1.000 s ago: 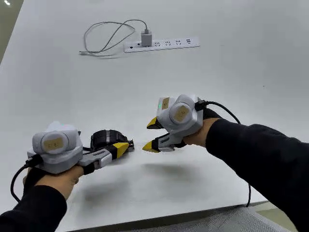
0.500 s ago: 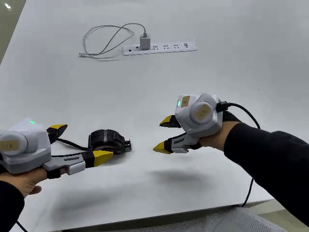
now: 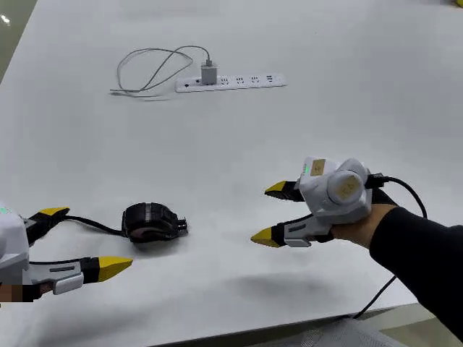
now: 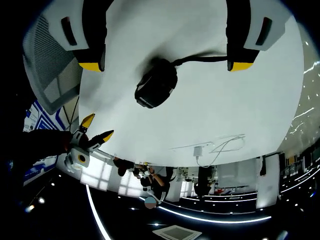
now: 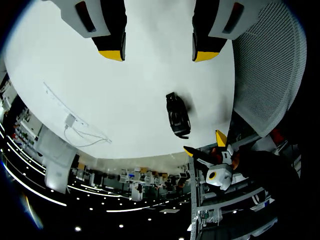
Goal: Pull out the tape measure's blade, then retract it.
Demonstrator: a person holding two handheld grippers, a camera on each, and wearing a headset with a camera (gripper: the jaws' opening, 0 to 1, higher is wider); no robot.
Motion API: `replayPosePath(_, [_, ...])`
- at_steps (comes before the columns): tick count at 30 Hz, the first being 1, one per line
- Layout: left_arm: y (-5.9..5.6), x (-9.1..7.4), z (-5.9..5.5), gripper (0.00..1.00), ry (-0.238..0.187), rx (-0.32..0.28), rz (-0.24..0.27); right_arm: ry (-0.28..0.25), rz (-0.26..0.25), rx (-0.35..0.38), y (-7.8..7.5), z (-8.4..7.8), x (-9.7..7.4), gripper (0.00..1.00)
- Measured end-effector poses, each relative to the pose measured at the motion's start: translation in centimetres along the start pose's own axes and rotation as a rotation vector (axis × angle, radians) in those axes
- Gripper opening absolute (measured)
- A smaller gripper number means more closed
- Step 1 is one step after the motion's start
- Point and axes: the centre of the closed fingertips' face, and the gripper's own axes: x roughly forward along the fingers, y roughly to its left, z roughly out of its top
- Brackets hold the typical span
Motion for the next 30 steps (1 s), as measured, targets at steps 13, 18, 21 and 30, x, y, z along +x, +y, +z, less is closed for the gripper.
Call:
replayPosePath(13, [0.5, -1.0, 0.4, 0.99, -0.003, 0.06, 0.037, -0.041, -0.087, 0.053, -2.3, -2.7, -5.5, 0.59])
replayPosePath(18, [1.0, -1.1, 0.6, 0.99, -0.021, 0.062, 0.064, -0.035, -0.115, 0.078, -2.5, -4.3, -7.0, 0.6])
replayPosePath(21, [0.8, -1.1, 0.1, 0.99, -0.014, 0.067, 0.053, -0.019, -0.125, 0.085, -2.4, -5.3, -7.4, 0.62])
replayPosePath(30, [1.0, -1.2, -1.6, 0.99, 0.021, 0.1, 0.066, -0.049, -0.182, 0.1, -3.3, -8.1, -8.2, 0.75])
